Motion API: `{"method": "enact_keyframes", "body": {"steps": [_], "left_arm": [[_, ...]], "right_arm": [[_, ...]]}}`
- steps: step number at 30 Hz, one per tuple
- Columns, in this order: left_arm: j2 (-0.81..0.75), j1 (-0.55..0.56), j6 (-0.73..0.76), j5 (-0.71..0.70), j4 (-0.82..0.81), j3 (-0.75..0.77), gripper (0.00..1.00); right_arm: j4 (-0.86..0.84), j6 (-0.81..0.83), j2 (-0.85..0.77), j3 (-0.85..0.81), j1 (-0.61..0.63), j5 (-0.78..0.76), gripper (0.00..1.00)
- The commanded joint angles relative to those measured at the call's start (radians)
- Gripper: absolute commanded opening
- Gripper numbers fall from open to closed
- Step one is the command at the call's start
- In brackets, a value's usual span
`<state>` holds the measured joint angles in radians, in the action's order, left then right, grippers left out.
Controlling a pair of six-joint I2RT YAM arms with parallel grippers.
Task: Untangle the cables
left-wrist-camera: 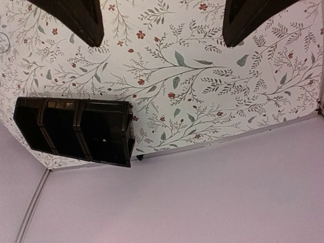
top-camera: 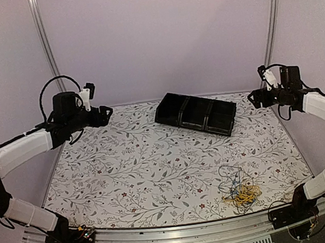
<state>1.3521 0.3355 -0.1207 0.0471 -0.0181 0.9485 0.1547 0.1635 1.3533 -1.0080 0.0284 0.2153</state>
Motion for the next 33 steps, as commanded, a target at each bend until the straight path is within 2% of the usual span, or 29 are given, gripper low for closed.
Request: {"method": "enact_keyframes", "body": {"steps": [1, 5, 9, 15, 23, 25, 27, 31, 33], "left_arm": [[0.006, 0.102, 0.038, 0.13, -0.099, -0.044, 0.85], [0.015, 0.246, 0.07, 0.202, -0.1, -0.066, 0.85], [0.045, 0.413, 0.087, 0.26, -0.097, -0.079, 0.85], [0.141, 0.593, 0.098, 0.332, -0.091, -0.09, 0.84], [0.202, 0.673, 0.033, 0.337, -0.186, -0.15, 0.84], [0.199, 0.676, 0.023, 0.326, -0.208, -0.168, 0.84], [0.194, 0.677, 0.018, 0.313, -0.217, -0.183, 0.83], [0.161, 0.677, 0.025, 0.279, -0.214, -0.204, 0.82], [0.131, 0.67, 0.022, 0.247, -0.222, -0.217, 0.82]], "right_arm": [[0.107, 0.203, -0.081, 0.073, -0.044, 0.192, 0.96], [0.362, 0.481, -0.134, 0.106, -0.044, 0.344, 0.97], [0.51, 0.667, -0.169, 0.179, 0.081, 0.37, 0.97], [0.57, 0.777, -0.187, 0.288, 0.335, 0.306, 0.97], [0.541, 0.836, -0.08, 0.358, 0.541, 0.251, 0.92], [0.527, 0.824, -0.036, 0.353, 0.569, 0.265, 0.86], [0.52, 0.806, 0.031, 0.331, 0.592, 0.28, 0.77], [0.51, 0.781, 0.161, 0.273, 0.64, 0.29, 0.52], [0.5, 0.76, 0.224, 0.226, 0.665, 0.296, 0.35]]}}
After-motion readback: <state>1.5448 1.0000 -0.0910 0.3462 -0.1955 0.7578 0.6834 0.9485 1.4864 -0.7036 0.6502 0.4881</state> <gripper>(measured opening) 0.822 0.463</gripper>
